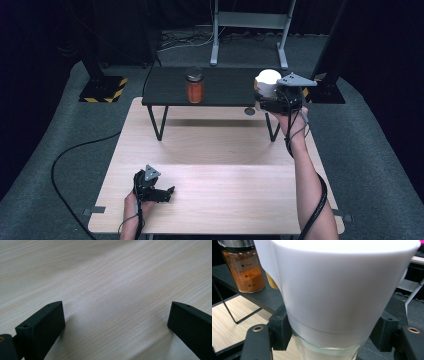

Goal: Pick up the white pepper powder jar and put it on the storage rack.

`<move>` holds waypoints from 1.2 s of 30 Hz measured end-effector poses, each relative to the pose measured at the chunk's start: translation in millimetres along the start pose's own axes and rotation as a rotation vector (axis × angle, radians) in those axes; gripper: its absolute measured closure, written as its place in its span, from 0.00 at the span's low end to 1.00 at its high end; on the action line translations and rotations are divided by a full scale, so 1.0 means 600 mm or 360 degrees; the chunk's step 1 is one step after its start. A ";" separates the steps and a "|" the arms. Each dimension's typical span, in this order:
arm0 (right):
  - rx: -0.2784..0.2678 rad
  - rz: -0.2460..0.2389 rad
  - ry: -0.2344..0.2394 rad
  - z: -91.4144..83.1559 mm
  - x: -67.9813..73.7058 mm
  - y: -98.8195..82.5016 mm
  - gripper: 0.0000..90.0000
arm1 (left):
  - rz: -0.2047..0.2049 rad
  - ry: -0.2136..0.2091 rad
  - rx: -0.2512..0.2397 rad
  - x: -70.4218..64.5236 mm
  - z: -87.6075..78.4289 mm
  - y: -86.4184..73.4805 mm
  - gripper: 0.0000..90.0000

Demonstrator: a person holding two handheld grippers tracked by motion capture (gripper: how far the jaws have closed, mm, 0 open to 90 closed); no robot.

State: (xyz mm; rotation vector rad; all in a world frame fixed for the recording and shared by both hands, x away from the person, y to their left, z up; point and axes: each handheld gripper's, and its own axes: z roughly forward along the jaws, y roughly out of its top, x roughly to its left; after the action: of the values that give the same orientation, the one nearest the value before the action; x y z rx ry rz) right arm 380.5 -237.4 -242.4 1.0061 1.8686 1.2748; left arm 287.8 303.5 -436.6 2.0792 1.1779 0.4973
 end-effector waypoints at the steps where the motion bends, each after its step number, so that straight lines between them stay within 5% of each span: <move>1: -0.0004 0.0001 0.0000 0.001 -0.001 0.003 0.33 | 0.0000 0.0000 0.0000 0.000 0.000 0.000 0.01; 36: 0.0032 0.0065 -0.0026 0.053 -0.007 0.031 0.33 | 0.0001 0.0000 0.0000 0.000 0.000 0.000 0.01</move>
State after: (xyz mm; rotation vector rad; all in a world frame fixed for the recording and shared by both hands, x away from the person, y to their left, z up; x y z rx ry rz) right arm 413.2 -222.6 -234.5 1.0674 1.8610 1.2699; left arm 287.8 303.5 -436.7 2.0796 1.1770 0.4978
